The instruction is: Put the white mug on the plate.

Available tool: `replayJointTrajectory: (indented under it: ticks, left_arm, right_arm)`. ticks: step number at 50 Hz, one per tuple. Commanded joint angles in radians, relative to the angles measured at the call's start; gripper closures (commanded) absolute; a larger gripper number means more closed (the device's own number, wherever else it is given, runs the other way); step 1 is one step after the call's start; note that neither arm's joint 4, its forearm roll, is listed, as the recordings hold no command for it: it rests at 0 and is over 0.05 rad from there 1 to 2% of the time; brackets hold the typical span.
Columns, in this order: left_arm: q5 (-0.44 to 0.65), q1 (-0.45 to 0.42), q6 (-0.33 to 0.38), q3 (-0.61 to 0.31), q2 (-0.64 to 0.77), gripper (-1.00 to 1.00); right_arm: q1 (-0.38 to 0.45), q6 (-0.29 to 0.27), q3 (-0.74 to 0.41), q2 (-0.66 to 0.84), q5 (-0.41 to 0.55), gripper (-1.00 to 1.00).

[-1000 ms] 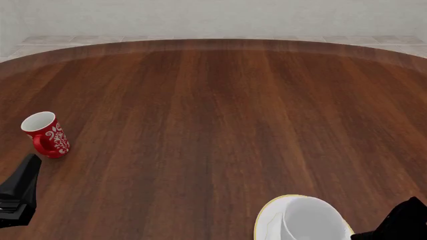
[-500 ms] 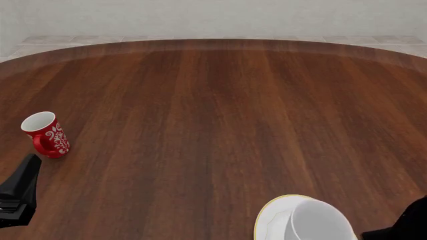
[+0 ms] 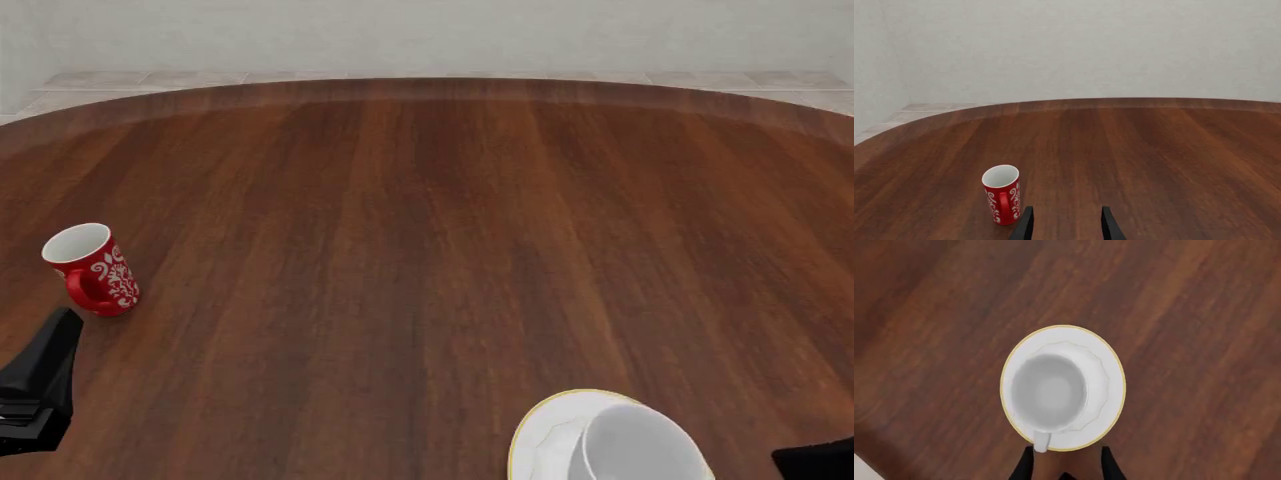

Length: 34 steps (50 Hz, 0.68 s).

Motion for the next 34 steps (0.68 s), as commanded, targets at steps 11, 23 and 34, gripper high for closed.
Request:
replayJointTrajectory:
  ticks: [11, 23, 34]
  left_arm:
    - [0.006, -0.004, 0.001, -0.001, -0.005, -1.00]
    - [0.005, -0.004, 0.001, -0.001, -0.006, -1.00]
    - [0.005, -0.004, 0.001, -0.001, -0.005, -1.00]
  right_arm:
    - [-0.047, -0.060, -0.137, -0.014, 0.077, -1.00]
    - [-0.081, -0.101, -0.204, -0.015, 0.077, -1.00]
    - [-0.101, -0.108, -0.269, -0.022, 0.078, -1.00]
